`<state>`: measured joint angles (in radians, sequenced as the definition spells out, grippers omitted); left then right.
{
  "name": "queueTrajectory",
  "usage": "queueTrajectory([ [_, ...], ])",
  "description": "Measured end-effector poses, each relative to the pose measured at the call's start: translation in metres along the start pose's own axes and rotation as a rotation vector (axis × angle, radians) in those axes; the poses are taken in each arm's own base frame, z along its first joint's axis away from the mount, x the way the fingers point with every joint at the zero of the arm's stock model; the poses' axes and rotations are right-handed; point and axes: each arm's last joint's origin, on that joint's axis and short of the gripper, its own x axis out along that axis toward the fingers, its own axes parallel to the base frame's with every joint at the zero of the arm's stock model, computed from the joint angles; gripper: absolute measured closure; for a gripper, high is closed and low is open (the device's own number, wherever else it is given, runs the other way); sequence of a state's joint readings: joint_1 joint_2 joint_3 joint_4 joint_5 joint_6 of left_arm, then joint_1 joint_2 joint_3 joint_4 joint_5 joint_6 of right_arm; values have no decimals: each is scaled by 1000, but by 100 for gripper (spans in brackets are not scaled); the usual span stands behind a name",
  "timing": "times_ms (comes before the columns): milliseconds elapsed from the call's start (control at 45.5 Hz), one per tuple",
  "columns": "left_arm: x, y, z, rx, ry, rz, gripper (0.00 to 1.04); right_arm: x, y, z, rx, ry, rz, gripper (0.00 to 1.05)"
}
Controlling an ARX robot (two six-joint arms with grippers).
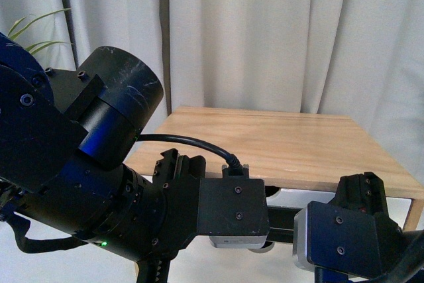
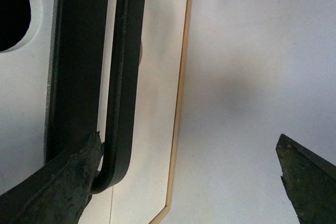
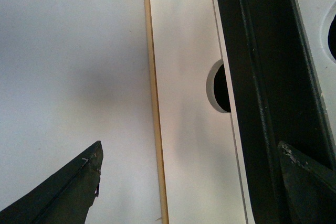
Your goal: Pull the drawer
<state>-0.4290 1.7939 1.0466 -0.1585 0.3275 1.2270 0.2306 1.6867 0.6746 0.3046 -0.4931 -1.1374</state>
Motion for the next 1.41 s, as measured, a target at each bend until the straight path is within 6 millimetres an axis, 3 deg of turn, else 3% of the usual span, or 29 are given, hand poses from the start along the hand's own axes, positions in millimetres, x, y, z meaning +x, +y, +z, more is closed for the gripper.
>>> queueTrajectory([
  [352, -7, -8, 5, 19, 24, -63, 6, -9, 7, 6, -35, 12, 94, 9],
  [1121, -38, -54, 22, 120, 14, -216, 6, -44, 39, 27, -122, 34, 328, 9],
  [1407, -39, -59, 20, 136, -20, -177, 6, -45, 42, 25, -126, -9, 265, 9],
])
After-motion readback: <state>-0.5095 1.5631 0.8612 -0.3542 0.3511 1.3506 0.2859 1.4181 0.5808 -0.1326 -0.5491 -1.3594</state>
